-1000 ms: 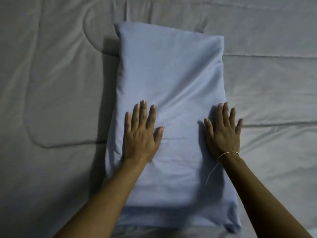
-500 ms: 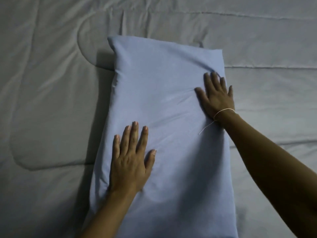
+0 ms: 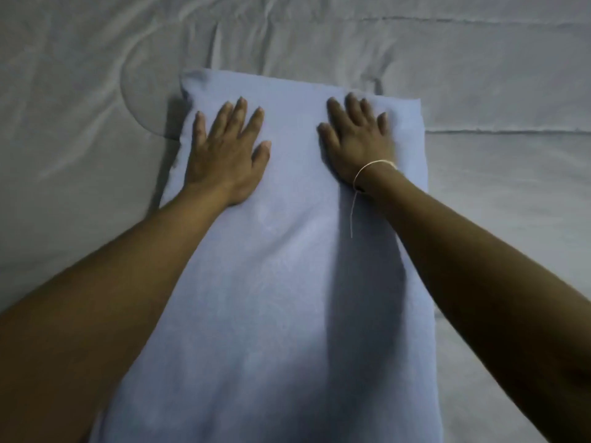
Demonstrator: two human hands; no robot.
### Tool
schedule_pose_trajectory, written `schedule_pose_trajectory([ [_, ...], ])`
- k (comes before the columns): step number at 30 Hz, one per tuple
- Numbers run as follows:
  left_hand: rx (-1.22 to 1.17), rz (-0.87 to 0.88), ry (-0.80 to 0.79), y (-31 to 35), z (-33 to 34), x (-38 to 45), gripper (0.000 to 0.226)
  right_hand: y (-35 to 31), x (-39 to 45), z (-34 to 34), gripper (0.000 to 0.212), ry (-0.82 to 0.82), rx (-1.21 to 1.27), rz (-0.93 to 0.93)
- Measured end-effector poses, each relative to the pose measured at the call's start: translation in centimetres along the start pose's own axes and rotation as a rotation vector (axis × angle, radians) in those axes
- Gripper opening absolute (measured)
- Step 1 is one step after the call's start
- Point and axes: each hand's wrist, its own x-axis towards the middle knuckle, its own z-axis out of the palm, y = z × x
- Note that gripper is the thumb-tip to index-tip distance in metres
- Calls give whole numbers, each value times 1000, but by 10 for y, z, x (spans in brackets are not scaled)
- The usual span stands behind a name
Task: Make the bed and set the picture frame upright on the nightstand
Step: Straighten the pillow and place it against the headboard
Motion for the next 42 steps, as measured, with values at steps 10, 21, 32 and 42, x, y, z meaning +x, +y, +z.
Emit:
schedule_pose_trajectory([
  [10, -34, -51, 11, -8, 5, 8, 60, -18, 17, -19, 64, 57, -53, 156],
  [21, -8, -49, -71, 0, -12, 2, 62, 41, -137, -8, 82, -83, 39, 495],
  [32, -44, 274, -41, 49, 4, -198, 61, -42, -217, 11, 68, -3, 21, 205],
  [42, -70, 314, -186, 62, 10, -337, 71, -35, -374, 17, 73, -98, -17, 278],
])
